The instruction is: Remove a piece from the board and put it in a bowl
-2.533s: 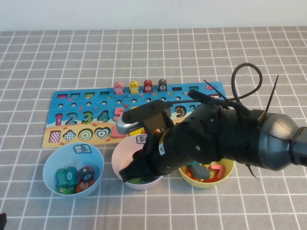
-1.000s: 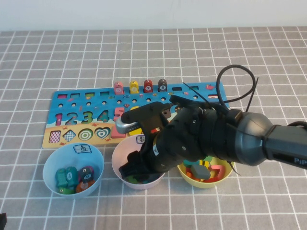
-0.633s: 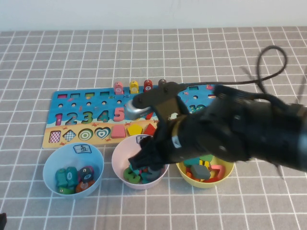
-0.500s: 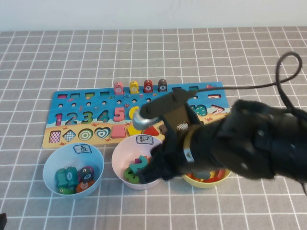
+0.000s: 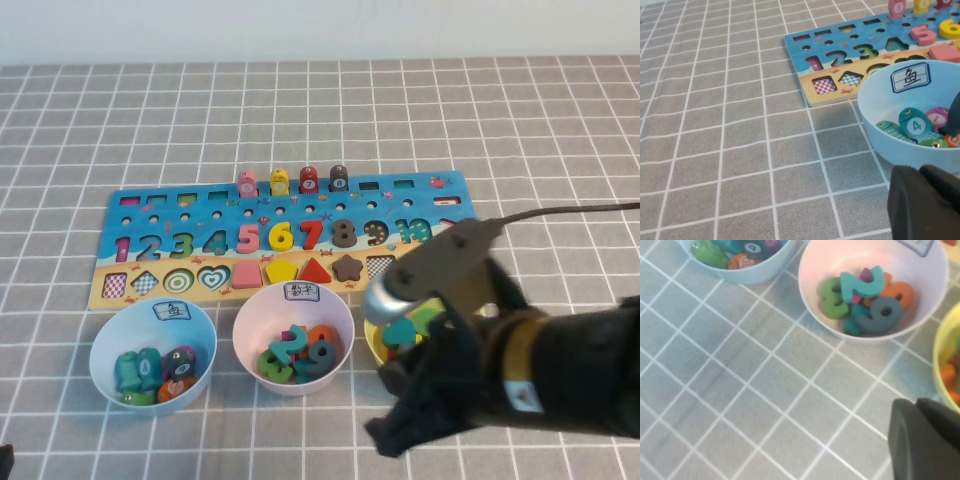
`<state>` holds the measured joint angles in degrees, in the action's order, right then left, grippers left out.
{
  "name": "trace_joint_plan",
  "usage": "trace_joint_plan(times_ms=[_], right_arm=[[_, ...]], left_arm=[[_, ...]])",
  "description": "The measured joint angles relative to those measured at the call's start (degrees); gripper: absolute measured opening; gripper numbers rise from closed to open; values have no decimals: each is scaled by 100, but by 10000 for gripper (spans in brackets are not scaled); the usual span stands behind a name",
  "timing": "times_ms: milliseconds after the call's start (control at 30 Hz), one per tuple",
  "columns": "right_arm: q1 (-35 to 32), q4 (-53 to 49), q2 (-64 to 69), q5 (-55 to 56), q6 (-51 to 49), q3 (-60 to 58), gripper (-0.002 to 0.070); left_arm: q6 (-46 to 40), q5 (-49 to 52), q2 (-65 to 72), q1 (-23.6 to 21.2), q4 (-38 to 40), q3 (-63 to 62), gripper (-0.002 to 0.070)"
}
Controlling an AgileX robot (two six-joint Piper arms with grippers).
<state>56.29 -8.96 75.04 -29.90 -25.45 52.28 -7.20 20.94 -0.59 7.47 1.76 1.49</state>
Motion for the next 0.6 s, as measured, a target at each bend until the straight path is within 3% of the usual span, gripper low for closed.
trace_joint_plan(times_ms=[367, 600], right_arm=[[0, 78, -2319, -764, 276, -1171, -15], [0, 339, -3638, -2164, 310, -1554, -15]], left_arm=[[0, 0, 0, 0, 0, 0, -5], [0, 0, 0, 0, 0, 0, -5]])
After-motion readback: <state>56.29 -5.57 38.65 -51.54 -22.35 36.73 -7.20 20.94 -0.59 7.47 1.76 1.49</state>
